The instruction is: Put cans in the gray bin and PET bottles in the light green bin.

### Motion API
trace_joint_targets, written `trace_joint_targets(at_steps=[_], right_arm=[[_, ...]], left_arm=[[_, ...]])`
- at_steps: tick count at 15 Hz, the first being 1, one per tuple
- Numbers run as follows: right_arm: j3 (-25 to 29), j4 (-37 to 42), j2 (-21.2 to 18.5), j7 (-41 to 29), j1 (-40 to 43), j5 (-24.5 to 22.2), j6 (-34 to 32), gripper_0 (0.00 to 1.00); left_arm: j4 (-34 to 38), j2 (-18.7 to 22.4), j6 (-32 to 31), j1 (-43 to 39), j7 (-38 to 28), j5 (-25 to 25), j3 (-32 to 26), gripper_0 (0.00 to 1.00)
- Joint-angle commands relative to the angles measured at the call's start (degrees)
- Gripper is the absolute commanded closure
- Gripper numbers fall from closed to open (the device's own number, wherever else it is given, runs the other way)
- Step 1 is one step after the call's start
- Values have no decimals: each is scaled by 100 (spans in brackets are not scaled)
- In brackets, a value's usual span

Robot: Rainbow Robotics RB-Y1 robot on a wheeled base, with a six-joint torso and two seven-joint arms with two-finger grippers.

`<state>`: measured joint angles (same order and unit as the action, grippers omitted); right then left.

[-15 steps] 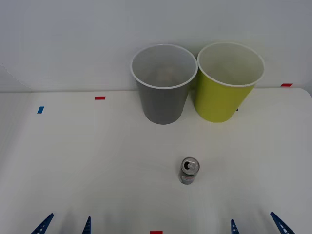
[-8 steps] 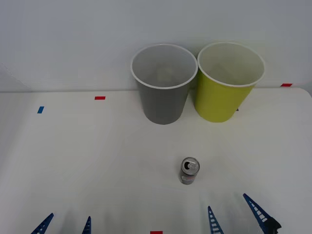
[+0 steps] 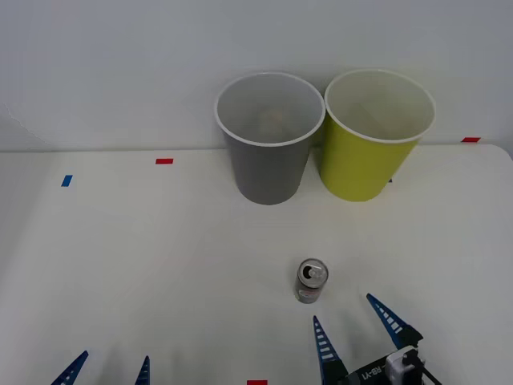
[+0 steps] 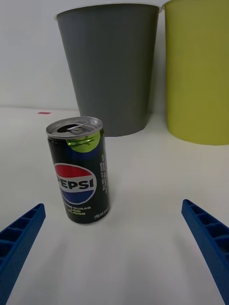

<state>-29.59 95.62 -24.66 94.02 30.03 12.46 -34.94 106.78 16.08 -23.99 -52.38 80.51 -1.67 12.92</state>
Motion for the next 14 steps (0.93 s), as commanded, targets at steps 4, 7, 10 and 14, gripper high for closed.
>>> trace_joint_targets(at_steps=[4, 7, 10, 14], right_arm=[[-170, 1, 181, 11, -445, 37, 444, 0], [-258, 1, 260, 3, -691, 81, 699, 0], [-293, 1, 321, 11, -884, 90, 769, 0], [-266, 1, 436, 11, -1051, 99, 989, 0]], left_arm=[[0, 0, -1, 0, 0, 0, 0, 0], [0, 0, -1, 0, 0, 0, 0, 0], [0, 0, -1, 0, 0, 0, 0, 0], [0, 0, -1, 0, 0, 0, 0, 0]])
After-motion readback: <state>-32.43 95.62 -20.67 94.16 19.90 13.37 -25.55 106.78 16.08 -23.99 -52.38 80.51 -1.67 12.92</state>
